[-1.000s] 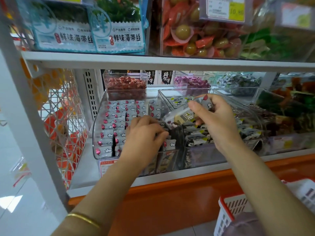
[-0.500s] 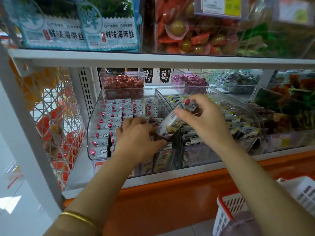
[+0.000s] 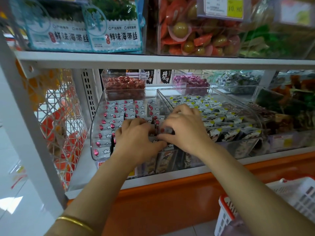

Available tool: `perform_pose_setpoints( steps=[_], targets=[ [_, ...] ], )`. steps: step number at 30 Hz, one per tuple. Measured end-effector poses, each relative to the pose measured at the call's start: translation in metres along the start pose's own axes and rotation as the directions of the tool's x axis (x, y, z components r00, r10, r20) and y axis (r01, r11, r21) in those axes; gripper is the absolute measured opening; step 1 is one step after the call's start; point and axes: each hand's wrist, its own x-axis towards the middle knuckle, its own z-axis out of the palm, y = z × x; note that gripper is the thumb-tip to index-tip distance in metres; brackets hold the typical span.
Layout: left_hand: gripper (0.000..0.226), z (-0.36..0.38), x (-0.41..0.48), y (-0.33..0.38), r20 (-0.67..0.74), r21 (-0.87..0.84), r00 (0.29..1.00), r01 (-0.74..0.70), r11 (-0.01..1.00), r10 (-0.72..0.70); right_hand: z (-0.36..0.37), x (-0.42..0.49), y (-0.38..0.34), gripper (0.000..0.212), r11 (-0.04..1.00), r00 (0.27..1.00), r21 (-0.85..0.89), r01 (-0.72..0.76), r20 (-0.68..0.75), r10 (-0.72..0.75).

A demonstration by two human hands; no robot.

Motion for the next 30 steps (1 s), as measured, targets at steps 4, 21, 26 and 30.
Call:
perform_pose_setpoints(
  steps=[4, 21, 26, 30],
  targets=[
    [0.052, -0.008, -0.003, -0.003, -0.010, -0.017, 1.000, 0.009, 1.000, -0.009, 0.001, 0.003, 0.003, 0.030, 0.996, 0.988, -0.025, 0.084, 0.136, -0.080],
    [0.023, -0.030, -0.003, -0.014, -0.068, -0.226, 0.996, 0.040, 0.973, -0.057, 0.005, 0.040, 0.006, 0.004, 0.996, 0.999, 0.086, -0.005, 0.052, 0.000],
    [0.020, -0.030, -0.005, -0.013, -0.120, -0.286, 0.990, 0.032, 0.958, -0.069, -0.013, 0.031, 0.009, 0.009, 0.937, 0.961, 0.329, -0.117, -0.202, 0.191],
    [0.022, -0.033, -0.007, -0.010, -0.157, -0.397, 0.985, 0.005, 0.918, -0.074, -0.025, 0.020, 0.013, 0.009, 0.888, 0.846, 0.445, -0.117, -0.424, 0.324]
  ],
)
